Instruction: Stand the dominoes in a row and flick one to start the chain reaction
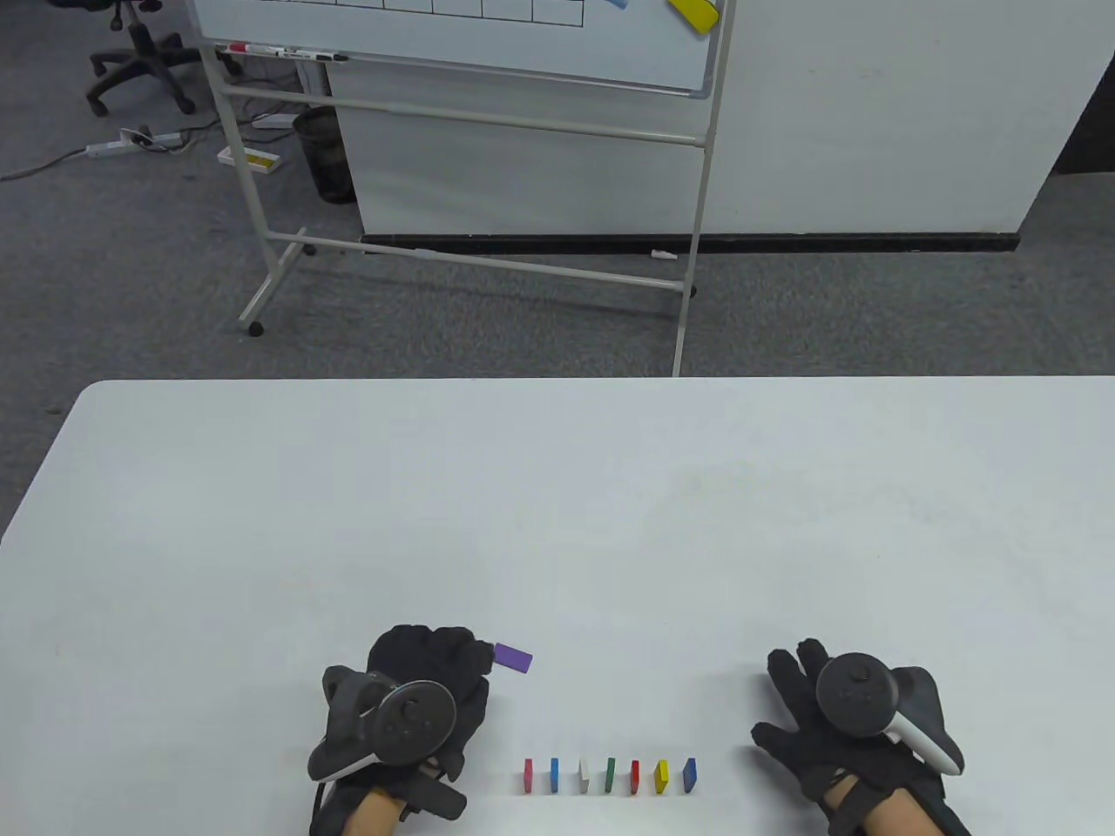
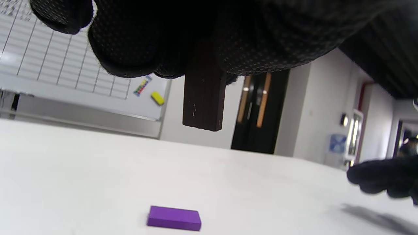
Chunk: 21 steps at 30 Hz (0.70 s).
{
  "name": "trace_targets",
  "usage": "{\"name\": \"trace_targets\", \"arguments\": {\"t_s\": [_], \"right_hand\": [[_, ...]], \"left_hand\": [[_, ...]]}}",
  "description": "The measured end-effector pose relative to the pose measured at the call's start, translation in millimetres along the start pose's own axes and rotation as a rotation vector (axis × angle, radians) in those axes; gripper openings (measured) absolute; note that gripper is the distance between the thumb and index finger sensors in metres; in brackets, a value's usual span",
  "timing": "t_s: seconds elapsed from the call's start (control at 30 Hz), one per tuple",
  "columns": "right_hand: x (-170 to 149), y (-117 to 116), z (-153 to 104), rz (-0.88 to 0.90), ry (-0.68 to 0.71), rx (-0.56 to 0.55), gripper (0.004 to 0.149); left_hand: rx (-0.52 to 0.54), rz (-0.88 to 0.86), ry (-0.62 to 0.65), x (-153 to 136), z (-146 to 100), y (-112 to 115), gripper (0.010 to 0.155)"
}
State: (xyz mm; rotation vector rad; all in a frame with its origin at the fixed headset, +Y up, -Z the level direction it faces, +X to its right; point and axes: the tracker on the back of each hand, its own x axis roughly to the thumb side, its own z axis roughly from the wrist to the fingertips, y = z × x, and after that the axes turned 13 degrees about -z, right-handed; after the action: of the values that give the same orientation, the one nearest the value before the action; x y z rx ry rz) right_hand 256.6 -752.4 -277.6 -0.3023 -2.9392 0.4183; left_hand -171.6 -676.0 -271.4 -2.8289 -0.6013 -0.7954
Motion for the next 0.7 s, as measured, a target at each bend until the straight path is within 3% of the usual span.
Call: {"name": "trace_targets", "arguments": {"t_s": [0.1, 0.2, 0.37, 0.57, 0.7], "right_hand": [[1.1, 4.1, -4.8, 0.042, 0.026, -0.069, 0.087], [1.1, 2.1, -3.5, 0.02, 0.02, -0.027, 0.087], [0.7, 8.7, -6.6, 0.033, 0.029, -0.066, 0.087], [3.5, 7.8, -5.2, 0.04, 0.045, -0.048, 0.087], [7.6, 6.4, -4.7, 0.035, 0.06, -0.038, 0.087]], "left_hand": [[-0.121, 0.023, 0.041, 12.2, 0.3, -15.0, 0.042], [-0.173, 0.07, 0.099, 21.4, -12.2, -16.1, 0.042], [-0.153, -0.014, 0.213, 16.3, -34.4, 24.6, 0.058], [-0.204, -0.164, 0.123, -0.5, -40.0, 56.8, 0.074], [-0.253, -0.062, 0.131, 7.8, -32.8, 66.5, 0.076]]}}
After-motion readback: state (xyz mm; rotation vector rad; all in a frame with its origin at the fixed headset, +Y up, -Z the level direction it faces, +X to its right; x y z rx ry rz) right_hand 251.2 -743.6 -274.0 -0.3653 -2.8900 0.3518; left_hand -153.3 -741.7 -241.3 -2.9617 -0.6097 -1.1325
